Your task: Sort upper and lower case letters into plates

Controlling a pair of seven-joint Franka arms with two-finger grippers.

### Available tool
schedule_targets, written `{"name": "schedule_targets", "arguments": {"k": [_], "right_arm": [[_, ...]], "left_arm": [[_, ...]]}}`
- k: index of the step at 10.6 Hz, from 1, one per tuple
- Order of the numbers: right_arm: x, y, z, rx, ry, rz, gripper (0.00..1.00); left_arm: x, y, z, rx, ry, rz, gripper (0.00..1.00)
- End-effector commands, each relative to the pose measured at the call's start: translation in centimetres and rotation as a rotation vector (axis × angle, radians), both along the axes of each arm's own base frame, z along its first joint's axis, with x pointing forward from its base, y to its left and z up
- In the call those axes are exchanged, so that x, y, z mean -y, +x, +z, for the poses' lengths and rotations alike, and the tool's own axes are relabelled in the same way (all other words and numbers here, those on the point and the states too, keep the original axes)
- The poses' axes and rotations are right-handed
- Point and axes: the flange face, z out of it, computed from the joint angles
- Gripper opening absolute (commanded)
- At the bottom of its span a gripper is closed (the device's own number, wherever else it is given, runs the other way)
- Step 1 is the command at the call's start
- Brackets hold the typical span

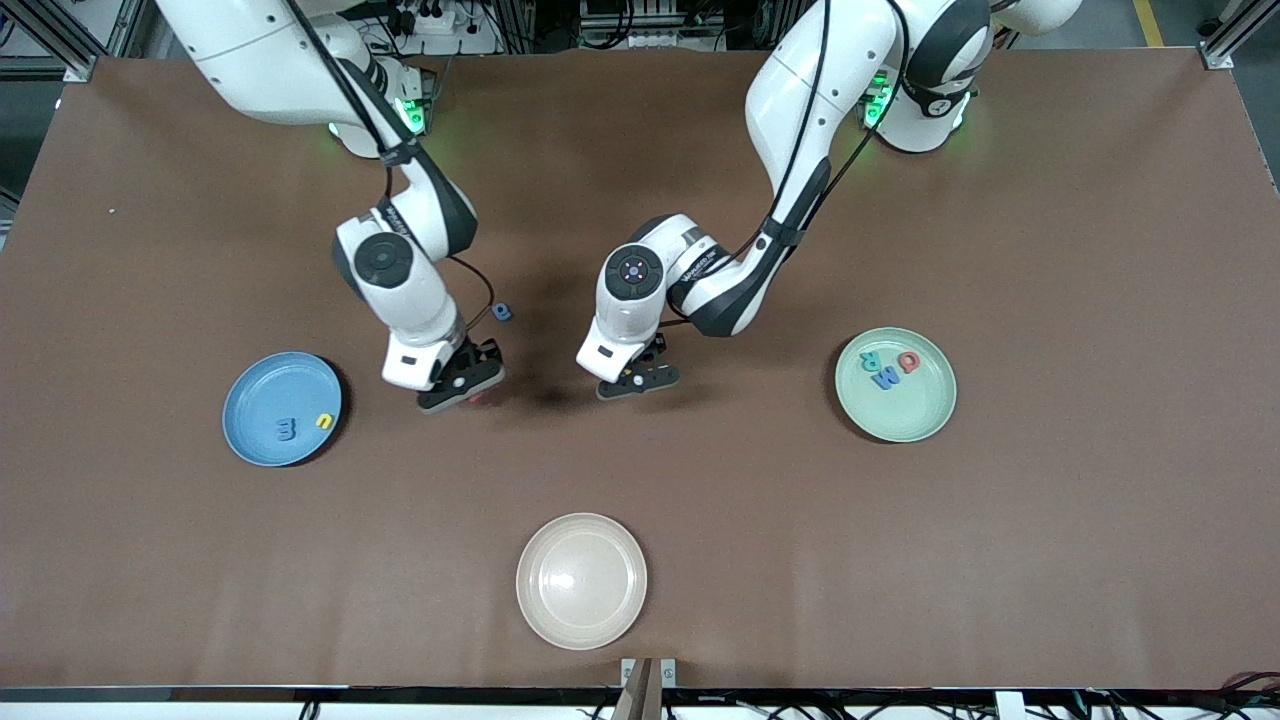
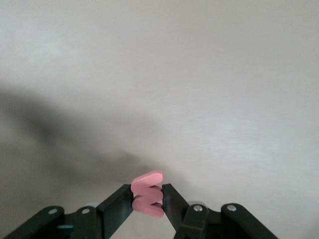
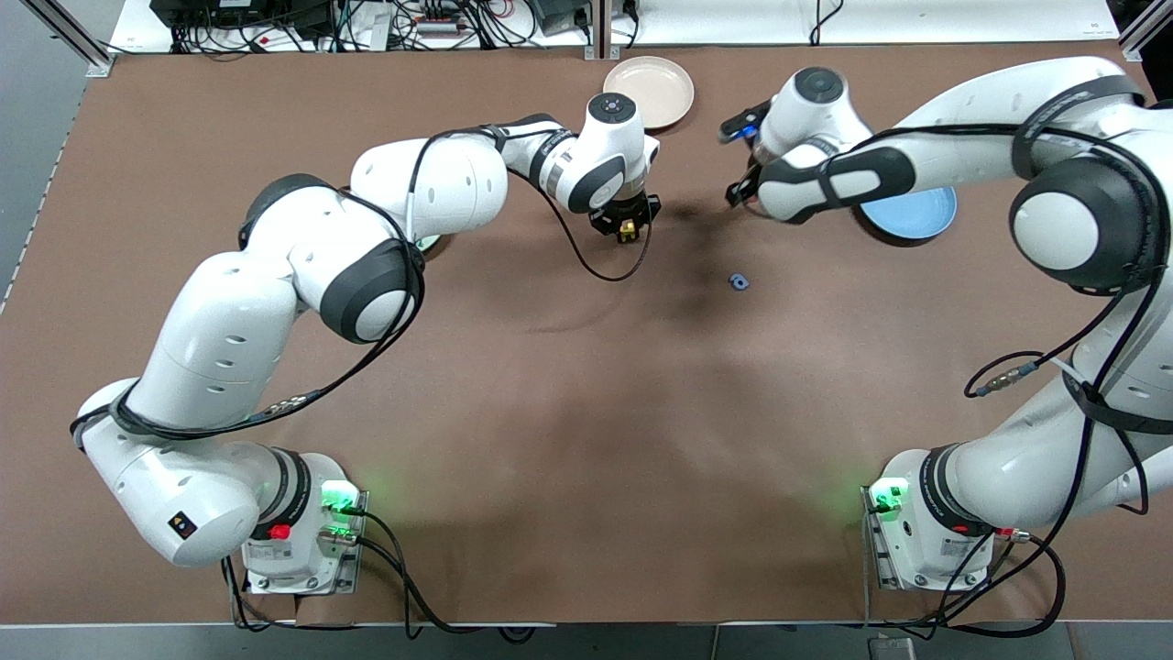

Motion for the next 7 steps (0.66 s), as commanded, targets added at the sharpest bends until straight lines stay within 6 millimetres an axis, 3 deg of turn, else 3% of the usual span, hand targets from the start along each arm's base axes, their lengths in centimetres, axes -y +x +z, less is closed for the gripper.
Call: {"name": "schedule_targets", "arguments": {"k": [1, 3, 5, 7], "right_arm": [[7.7, 2.1, 1.2, -0.006, -0.042, -0.038, 0.0], [16.2, 3.6, 1.2, -0.014, -0.075, -0.028, 0.0], [23.7, 4.0, 1.1, -0.024, -0.108, 0.025, 0.0], [27.9, 3.7, 1.0, -0.032, -0.121, 0.046, 0.0]], "left_arm": [[-1.2, 1.2, -0.3, 0.021, 0.039, 0.012, 0.0], [-4.0, 3.1, 2.2, -0.038, 0.089, -0.021, 0.0], [-8.3, 5.7, 4.9, -0.116, 0.127, -0.09, 0.0], [-12.2, 7.6, 7.6, -0.169, 0.151, -0.198, 0.0]]}}
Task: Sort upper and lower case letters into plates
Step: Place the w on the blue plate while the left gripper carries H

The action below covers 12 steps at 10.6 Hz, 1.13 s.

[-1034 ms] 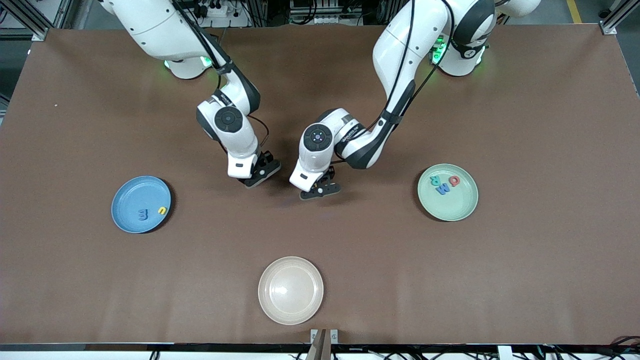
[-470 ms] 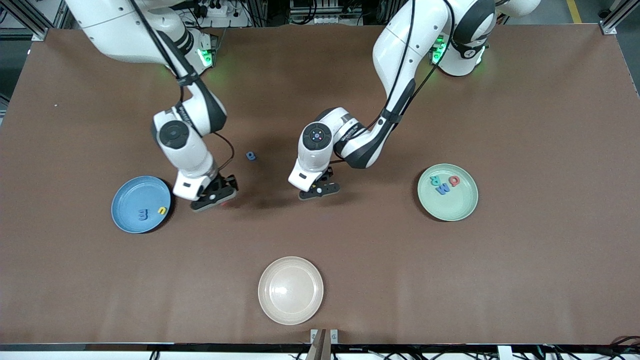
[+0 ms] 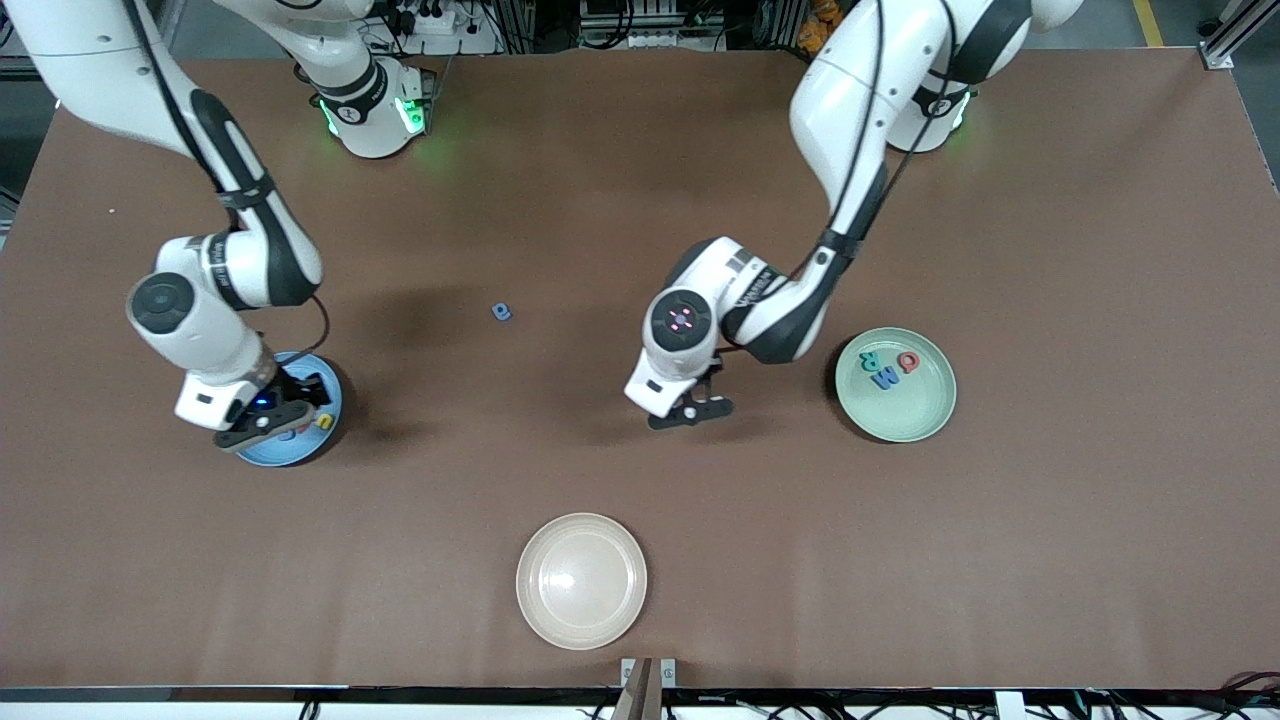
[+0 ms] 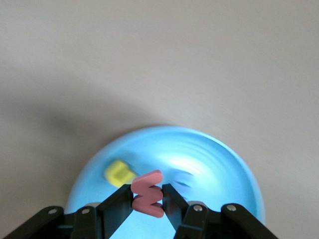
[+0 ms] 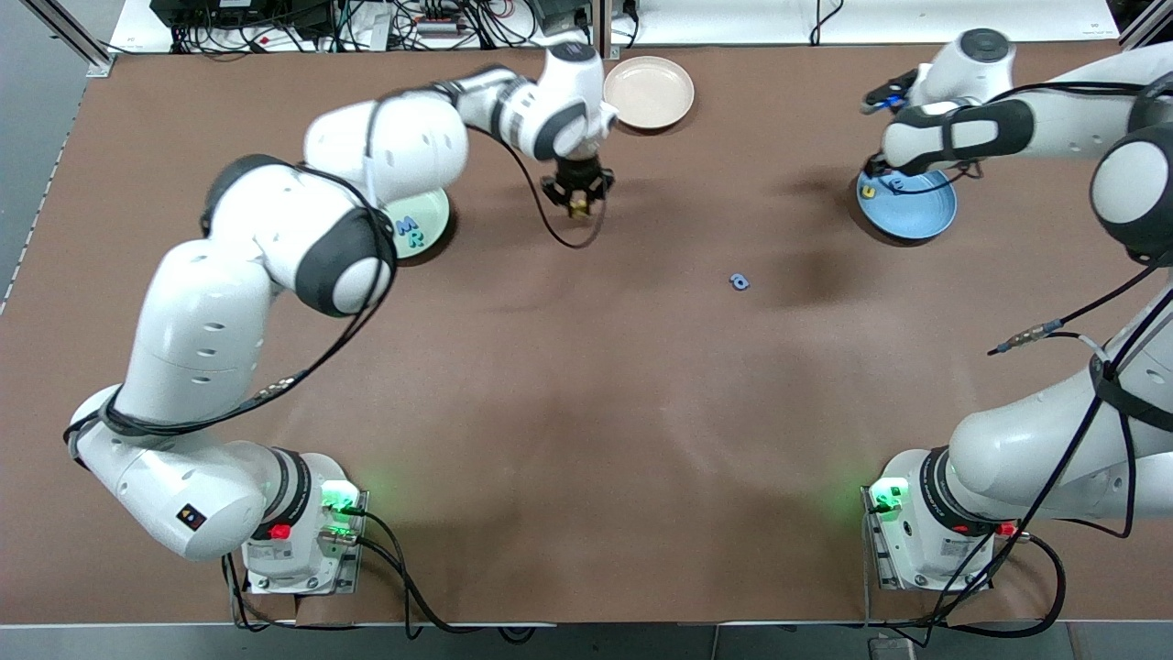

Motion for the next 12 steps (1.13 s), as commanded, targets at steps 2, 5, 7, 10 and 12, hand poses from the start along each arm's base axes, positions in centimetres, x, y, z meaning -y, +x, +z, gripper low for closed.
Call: {"name": "schedule_targets", "arguments": {"k": [2, 5, 7, 10, 12], "right_arm": [[2.8, -1.0, 0.0, -0.046, -0.014, 0.001, 0.59], [3.5, -1.2, -0.1, -0.063, -0.011, -0.013, 1.0], [2.6, -1.6, -0.2, -0.121, 0.0, -0.032, 1.0], [-1.2, -1.7, 1.5, -0.155, 0.023, -0.08, 1.0], [-4.4, -1.7, 2.5, -0.179, 0.047, -0.093, 1.0]], "left_arm": [[-7.0, 1.9, 4.7, -0.107, 0.036, -0.185, 0.0], [-15.5, 3.7, 6.9, -0.188, 0.012, -0.298, 0.0], [-21.5, 3.9, 6.0, -0.232, 0.011, -0.36, 0.0], [-27.7, 1.1, 1.8, -0.195, 0.008, -0.394, 0.0], [-30.6, 0.6, -0.2, -0.166, 0.017, -0.413, 0.0]]}}
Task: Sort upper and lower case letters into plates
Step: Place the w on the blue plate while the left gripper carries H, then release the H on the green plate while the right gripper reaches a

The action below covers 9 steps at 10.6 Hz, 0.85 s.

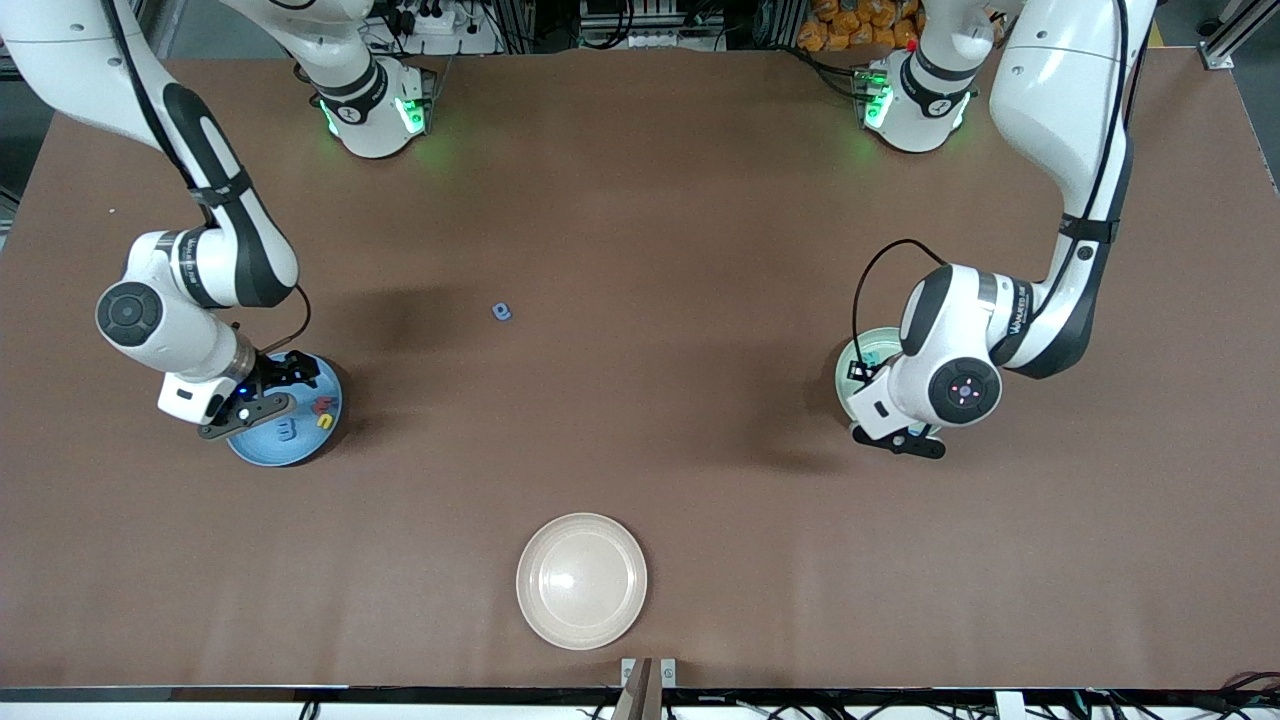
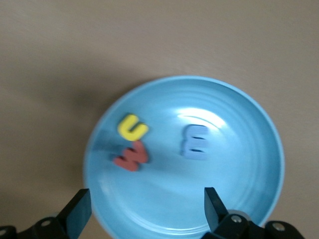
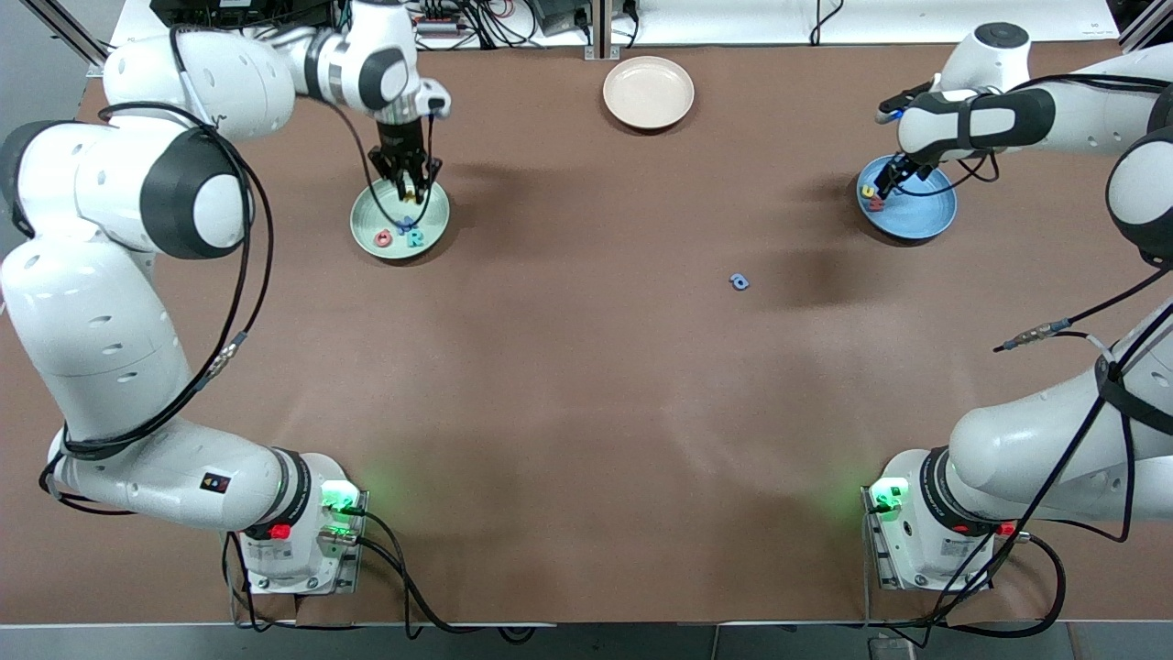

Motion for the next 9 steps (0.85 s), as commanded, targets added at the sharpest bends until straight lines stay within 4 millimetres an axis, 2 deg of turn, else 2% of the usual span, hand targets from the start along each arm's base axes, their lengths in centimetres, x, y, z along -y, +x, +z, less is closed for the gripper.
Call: {"name": "schedule_targets", "arguments": {"k": [1, 2, 4, 6, 7, 8, 9], "right_arm": [[-3.5, -0.4, 2.0, -0.014, 0.026, -0.014, 1.0], [-5.4, -0.6, 1.9, -0.019, 0.026, 0.017, 1.0], [-10.5, -1.4, 1.5, -0.031, 0.027, 0.105, 1.0], [-16.8, -3.0, 1.2, -0.041, 0.023, 0.195, 1.0], [-20.2, -4.1, 0.8, -0.045, 0.017, 0.216, 1.0], [-23.8, -6.3, -0.2, -0.057, 0.008, 0.213, 1.0], [-25.8, -8.3, -1.3, -0.064, 0.002, 0.201, 1.0]], "left_arm": [[-2.2, -2.2, -0.3, 0.015, 0.004, -0.048, 0.0], [-2.8, -2.1, -0.3, 0.021, 0.005, -0.056, 0.0], [-5.5, -1.5, -0.8, 0.029, -0.021, -0.083, 0.0], [-5.8, -1.5, -0.9, 0.032, -0.024, -0.085, 0.0], [-5.7, -1.5, -1.1, 0.029, -0.024, -0.087, 0.17], [-5.6, -1.2, -1.0, 0.035, -0.025, -0.084, 0.99], [-5.6, -1.1, -0.8, 0.04, -0.026, -0.084, 1.0]]}}
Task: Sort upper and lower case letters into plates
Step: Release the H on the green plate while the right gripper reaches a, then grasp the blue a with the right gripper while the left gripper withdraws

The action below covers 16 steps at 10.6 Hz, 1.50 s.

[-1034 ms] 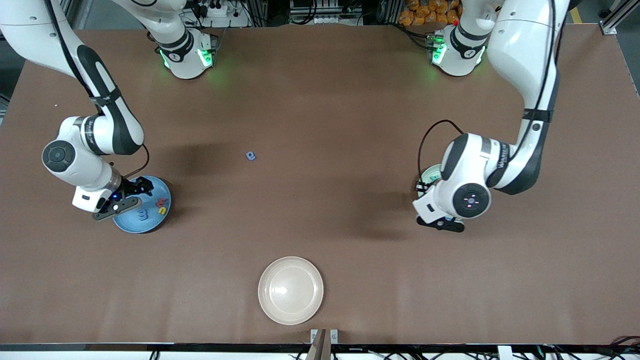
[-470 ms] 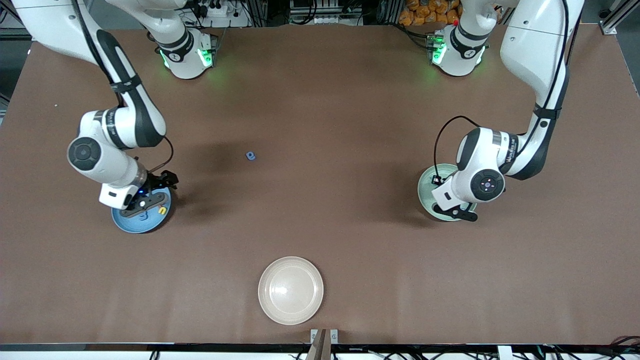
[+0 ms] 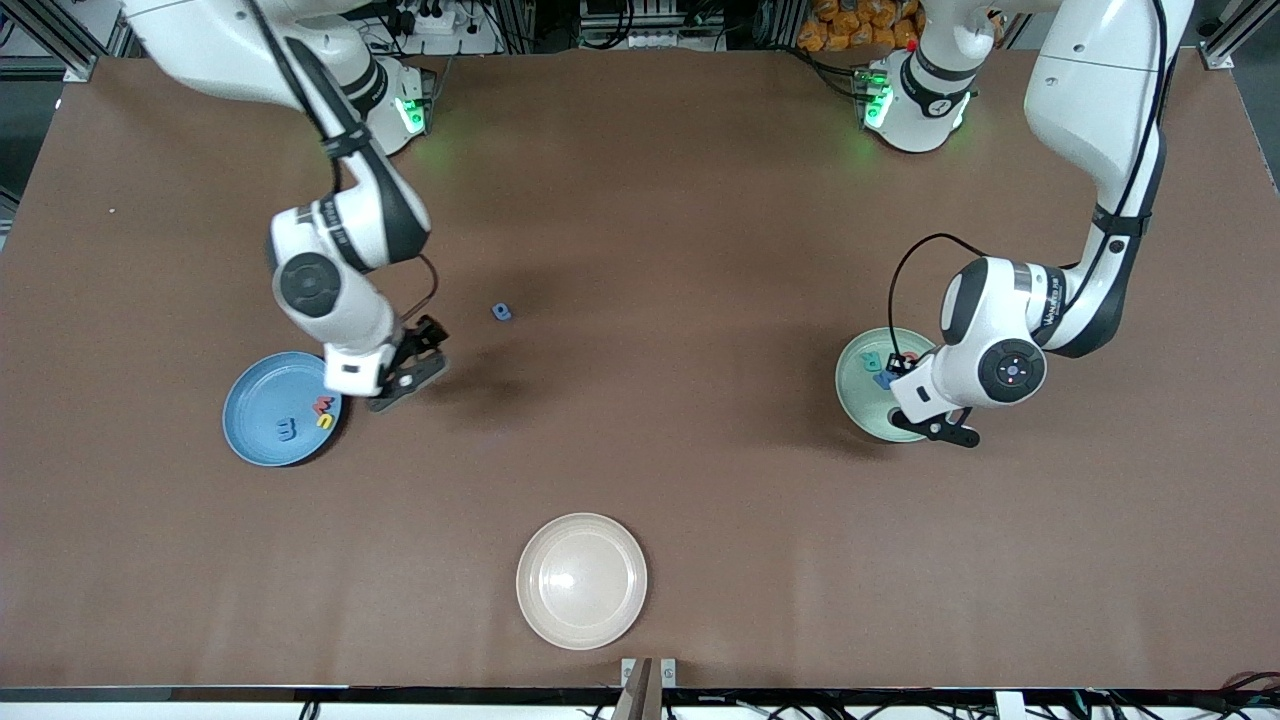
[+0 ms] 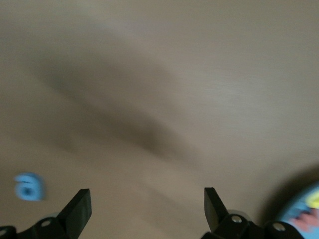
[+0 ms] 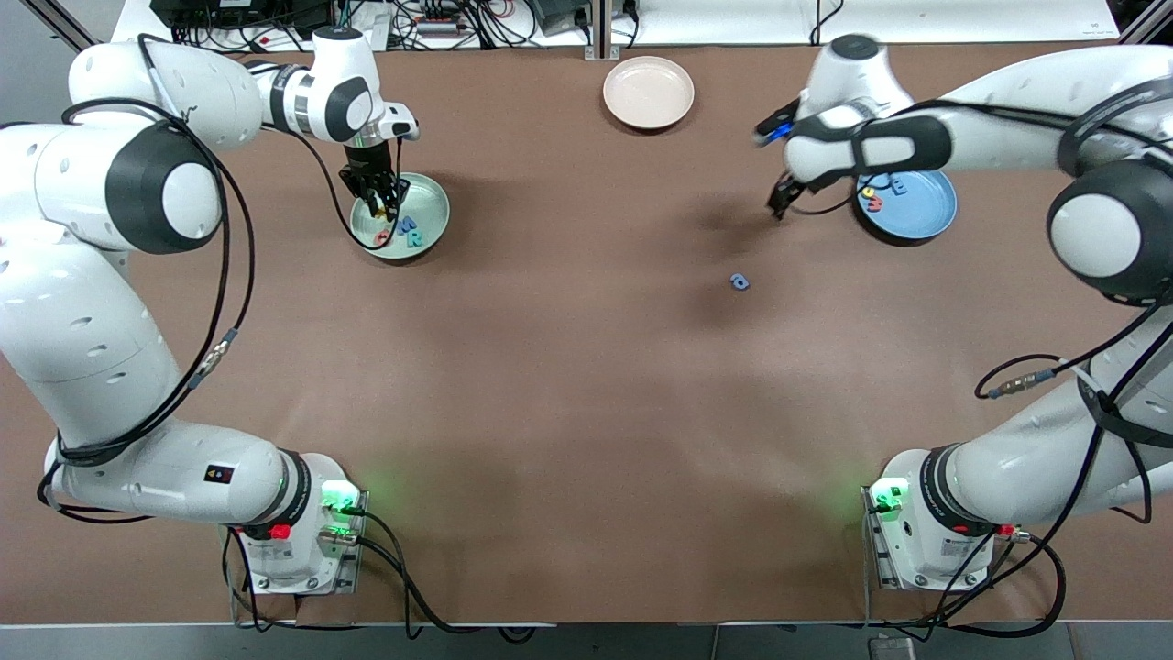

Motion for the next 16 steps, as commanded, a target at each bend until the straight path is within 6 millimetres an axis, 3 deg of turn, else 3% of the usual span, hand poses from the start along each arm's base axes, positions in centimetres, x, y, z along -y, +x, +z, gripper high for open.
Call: {"name": "schedule_targets", "arguments": {"k": [1, 4, 6, 8, 9, 13, 16], "right_arm": [[-4.1, -4.5, -2.4, -0.006, -0.004, -0.008, 1.0], [-6.8, -7.7, -5.4, 0.004, 0.006, -0.006, 1.0], [-6.7, -8.2, -6.1, 0.009, 0.012, -0.009, 1.0], [-6.2, -9.1, -7.2, 0.012, 0.019, -0.006, 1.0], [-6.2, -9.3, -7.4, 0.009, 0.018, -0.006, 1.0], [-6.0, -10.1, -8.0, 0.007, 0.019, 0.001, 1.0], [-6.2, -10.2, -7.9, 0.008, 0.02, 0.003, 1.0]], "left_arm": [[0.2, 0.0, 1.1, 0.027, 0.01, -0.019, 1.0], [1.0, 0.4, 2.2, 0.046, 0.015, 0.01, 1.0], [1.2, 1.0, 4.8, 0.08, 0.038, 0.119, 1.0], [3.0, 1.0, 8.3, 0.109, 0.084, 0.238, 1.0], [3.2, 1.4, 11.3, 0.129, 0.084, 0.245, 1.0], [1.6, 3.2, 27.7, 0.245, 0.064, 0.29, 1.0], [0.5, 2.7, 33.9, 0.321, 0.047, 0.299, 1.0]]}}
